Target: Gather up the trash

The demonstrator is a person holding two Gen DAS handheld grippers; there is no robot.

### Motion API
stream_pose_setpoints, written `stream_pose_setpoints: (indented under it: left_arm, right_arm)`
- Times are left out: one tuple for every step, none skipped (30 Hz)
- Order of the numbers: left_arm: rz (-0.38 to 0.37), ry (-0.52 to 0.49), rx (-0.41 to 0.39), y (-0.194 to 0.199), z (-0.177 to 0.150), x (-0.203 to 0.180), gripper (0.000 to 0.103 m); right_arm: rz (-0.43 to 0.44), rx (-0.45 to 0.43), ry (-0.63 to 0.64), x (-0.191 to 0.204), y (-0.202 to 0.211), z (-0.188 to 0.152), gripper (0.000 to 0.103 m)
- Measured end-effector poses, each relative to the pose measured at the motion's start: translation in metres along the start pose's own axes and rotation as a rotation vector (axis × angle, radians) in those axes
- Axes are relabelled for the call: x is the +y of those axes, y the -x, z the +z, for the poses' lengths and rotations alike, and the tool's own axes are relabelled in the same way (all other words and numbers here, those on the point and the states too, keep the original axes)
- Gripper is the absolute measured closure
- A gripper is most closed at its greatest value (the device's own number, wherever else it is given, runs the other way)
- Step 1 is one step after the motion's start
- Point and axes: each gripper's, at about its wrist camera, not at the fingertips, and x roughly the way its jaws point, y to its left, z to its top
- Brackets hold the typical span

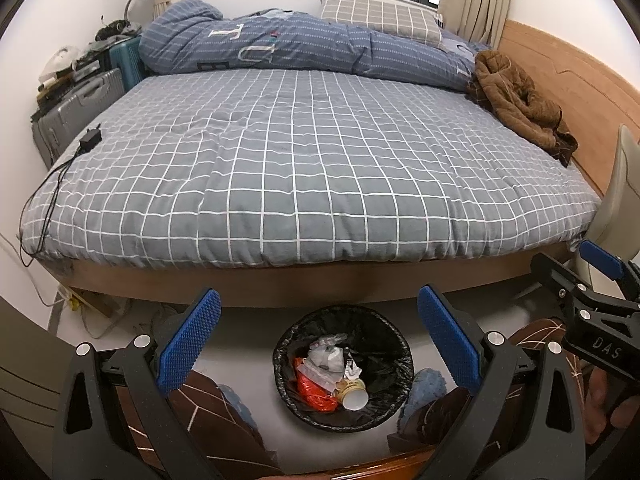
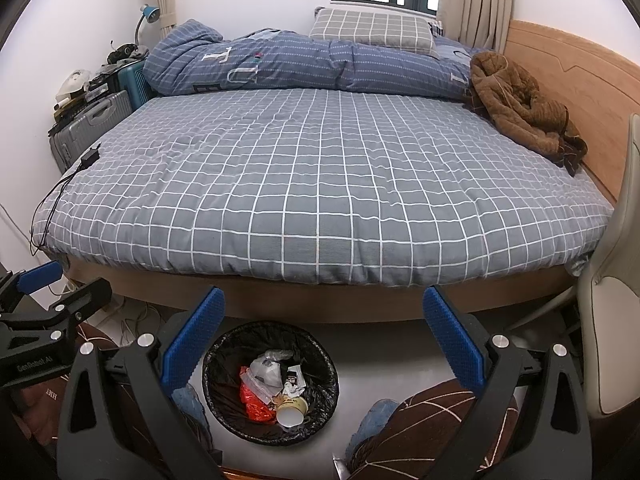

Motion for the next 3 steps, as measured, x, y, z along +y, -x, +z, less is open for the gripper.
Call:
stream_pose_setpoints:
  left_arm:
    - [0.000, 0.000, 0.000, 0.0000, -0.0001, 0.0004, 0.006]
    - [0.003, 0.000, 0.000, -0.0001, -0.0001, 0.0005, 0.006]
    - [0.006, 0.003, 0.000, -0.0003, -0.0003, 0.0011, 0.006]
  right_arm:
    - [0.000, 0.000, 0.000, -0.0003, -0.0008, 0.0001, 0.008]
    - [0.000, 0.000, 0.000, -0.0003, -0.0008, 0.0003, 0.008]
    - [0.000, 0.001, 0.000, -0.0001, -0.0010, -0.0009, 0.008]
